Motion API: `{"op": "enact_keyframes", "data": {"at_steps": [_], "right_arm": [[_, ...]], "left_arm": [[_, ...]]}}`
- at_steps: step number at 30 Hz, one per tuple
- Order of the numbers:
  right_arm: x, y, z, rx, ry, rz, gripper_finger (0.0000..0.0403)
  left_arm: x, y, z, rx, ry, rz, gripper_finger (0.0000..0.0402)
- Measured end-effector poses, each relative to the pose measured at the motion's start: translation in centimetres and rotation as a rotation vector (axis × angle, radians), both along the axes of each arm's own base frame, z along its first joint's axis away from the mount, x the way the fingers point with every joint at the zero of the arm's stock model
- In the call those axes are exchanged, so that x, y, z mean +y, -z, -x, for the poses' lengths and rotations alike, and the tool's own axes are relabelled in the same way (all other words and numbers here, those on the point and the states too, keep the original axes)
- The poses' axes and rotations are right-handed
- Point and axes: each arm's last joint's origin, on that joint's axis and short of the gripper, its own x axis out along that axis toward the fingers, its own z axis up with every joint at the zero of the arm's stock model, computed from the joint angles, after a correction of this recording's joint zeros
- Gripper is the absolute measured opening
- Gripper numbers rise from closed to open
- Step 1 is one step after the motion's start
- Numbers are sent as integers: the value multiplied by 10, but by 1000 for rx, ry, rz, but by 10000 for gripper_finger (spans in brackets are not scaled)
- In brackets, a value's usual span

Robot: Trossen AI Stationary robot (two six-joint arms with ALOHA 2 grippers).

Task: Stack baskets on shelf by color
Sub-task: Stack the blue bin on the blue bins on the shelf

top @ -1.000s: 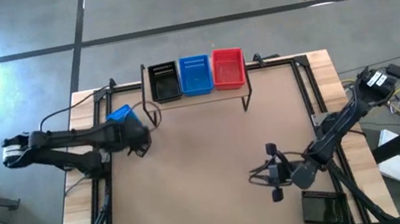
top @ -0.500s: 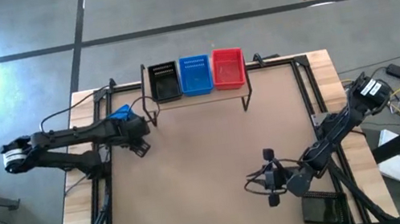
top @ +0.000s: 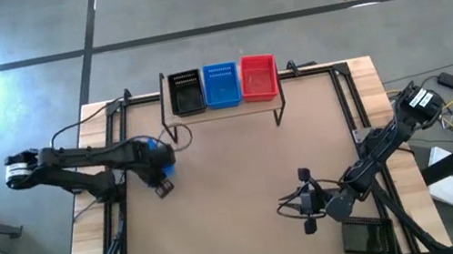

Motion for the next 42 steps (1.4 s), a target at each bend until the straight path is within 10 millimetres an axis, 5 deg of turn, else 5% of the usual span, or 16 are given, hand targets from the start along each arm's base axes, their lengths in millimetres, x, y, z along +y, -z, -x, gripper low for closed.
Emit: {"op": "enact_keyframes", "data": {"at_steps": [12, 20, 25, 30, 36, 42], "right_arm": [[0, 0, 0, -3, -3, 4, 43], [0, -1, 0, -3, -11, 25, 43], [0, -1, -1, -8, -12, 22, 43], [0, -2, -1, -22, 5, 17, 43], [0, -3, -1, -28, 19, -21, 43], [0, -3, -1, -30, 19, -24, 43]], "left_arm": [[-81, -87, -24, -305, 371, 104, 12], [-88, -154, -53, -807, 474, -112, 12], [-64, -195, -77, -923, 582, -356, 10], [-17, -216, -114, -853, 626, -627, 3], [50, -209, -148, -671, 610, -784, 4], [95, -188, -158, -548, 540, -793, 4]]}}
